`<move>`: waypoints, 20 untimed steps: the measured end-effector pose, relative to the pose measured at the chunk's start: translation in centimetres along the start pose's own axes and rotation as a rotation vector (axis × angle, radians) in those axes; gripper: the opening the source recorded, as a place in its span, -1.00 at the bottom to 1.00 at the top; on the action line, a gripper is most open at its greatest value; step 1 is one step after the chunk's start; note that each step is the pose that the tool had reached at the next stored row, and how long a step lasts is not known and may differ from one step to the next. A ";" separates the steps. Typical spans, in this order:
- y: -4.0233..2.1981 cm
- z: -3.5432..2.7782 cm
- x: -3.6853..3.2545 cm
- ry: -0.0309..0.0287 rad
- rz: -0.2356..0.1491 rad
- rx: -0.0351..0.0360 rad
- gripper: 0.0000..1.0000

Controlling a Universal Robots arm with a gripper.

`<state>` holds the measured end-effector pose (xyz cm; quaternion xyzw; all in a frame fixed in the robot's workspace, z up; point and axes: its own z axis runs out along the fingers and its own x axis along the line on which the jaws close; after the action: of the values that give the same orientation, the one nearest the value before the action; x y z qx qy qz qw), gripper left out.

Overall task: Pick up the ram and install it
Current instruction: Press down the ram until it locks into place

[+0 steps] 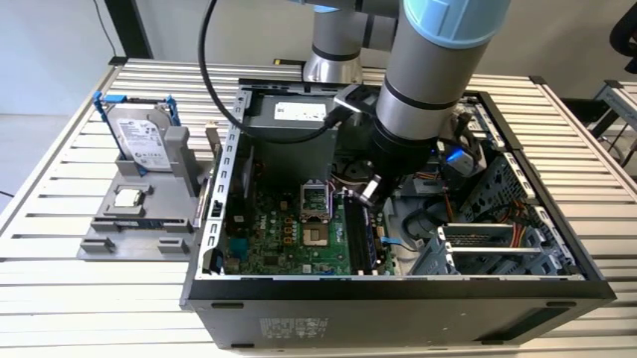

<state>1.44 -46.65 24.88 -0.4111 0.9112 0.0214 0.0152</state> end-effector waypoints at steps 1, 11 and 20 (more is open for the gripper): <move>0.00 0.00 0.00 0.0002 -0.006 -0.0002 -1.00; -0.03 0.00 -0.03 0.0007 -0.092 -0.0044 -1.00; -0.07 0.00 -0.06 0.0019 -0.138 -0.0065 -1.00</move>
<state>1.53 -46.65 24.88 -0.4731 0.8806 0.0229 0.0144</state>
